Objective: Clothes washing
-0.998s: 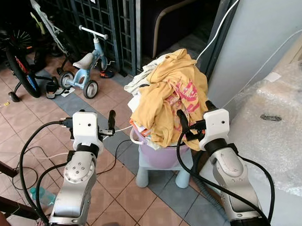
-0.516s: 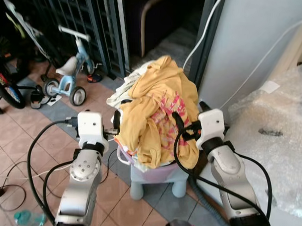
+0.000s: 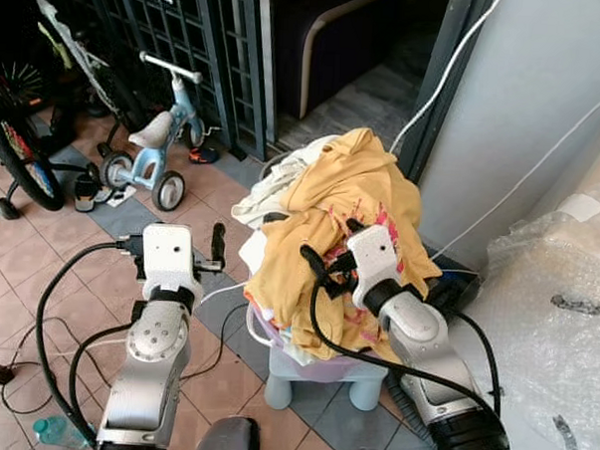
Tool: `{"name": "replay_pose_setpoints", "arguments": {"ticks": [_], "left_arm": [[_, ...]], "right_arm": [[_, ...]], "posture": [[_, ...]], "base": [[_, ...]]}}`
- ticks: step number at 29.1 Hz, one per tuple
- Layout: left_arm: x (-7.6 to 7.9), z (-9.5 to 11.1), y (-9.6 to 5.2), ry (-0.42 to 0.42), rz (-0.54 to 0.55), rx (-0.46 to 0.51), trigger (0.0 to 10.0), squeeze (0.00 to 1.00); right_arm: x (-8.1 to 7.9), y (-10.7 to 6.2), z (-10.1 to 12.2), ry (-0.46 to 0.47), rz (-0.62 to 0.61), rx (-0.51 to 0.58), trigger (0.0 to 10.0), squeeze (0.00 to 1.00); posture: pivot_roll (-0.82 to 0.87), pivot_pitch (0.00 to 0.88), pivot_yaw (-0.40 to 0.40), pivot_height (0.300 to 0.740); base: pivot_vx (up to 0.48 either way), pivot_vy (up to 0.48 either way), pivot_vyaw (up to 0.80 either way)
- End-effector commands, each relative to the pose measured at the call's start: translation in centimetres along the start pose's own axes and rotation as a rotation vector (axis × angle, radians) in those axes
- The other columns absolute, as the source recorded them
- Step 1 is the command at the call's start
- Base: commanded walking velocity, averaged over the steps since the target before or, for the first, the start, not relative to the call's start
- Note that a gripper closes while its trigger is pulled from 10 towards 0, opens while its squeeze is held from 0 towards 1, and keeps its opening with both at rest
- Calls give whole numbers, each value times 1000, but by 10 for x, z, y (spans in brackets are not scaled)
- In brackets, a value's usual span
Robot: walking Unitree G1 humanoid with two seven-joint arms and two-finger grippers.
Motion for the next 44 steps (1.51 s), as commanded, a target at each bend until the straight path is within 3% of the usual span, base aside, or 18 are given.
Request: {"name": "replay_pose_setpoints", "arguments": {"ticks": [1,7,10,11,12,13,16,22,33,40,44], "left_arm": [[-3,3,-3,15,5,5,10000,0],[-6,4,-7,25,14,0,10000,0],[-7,4,-9,27,12,-4,10000,0],[-6,3,-9,26,9,-5,10000,0],[-6,3,-9,26,9,-5,10000,0],[-5,3,-8,26,6,-7,10000,0],[-3,4,-8,25,0,-8,10000,0],[-2,4,-8,24,-3,-11,10000,0],[-3,3,-6,25,-1,-13,10000,0],[-2,3,-5,24,-1,-11,10000,0],[-4,4,-3,34,-4,-3,10000,0]], "right_arm": [[7,8,-2,-30,-57,-30,10000,0],[20,20,11,-140,-165,14,10000,0],[17,27,2,-144,-163,-40,10000,0],[12,30,-9,-154,-136,-109,1373,0],[12,30,-9,-154,-136,-109,1373,0],[7,30,-17,-115,-119,-148,0,0],[-10,29,-37,-32,-43,-242,0,0],[-18,25,-49,58,-24,-282,0,0],[1,29,-39,167,-124,-218,0,0],[1,30,-39,221,-118,-215,0,0],[-1,33,-39,297,-139,-224,0,0]], "posture": [[134,84,23,740],[157,87,19,740],[159,87,19,740],[158,87,20,740],[158,87,20,740],[158,87,19,740],[156,88,20,740],[153,88,19,740],[149,84,21,740],[153,74,15,740],[167,66,21,740]], "base": [[0,0,0],[0,0,0],[0,0,0],[0,0,0],[0,0,0],[0,0,0],[0,0,0],[0,0,0],[0,0,0],[0,0,0],[0,0,0]]}}
Point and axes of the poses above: a point about 5 cm out from each wrist's last joint towards the gripper, its own y axis pointing out of the wrist towards the gripper, its own z axis along the axis of the wrist's last joint, x = y × z, the point moved 4 cm from there along y, pointing out of the wrist towards the gripper, and after that the axes turned 10 degrees about -y, right-handed, at the moved point
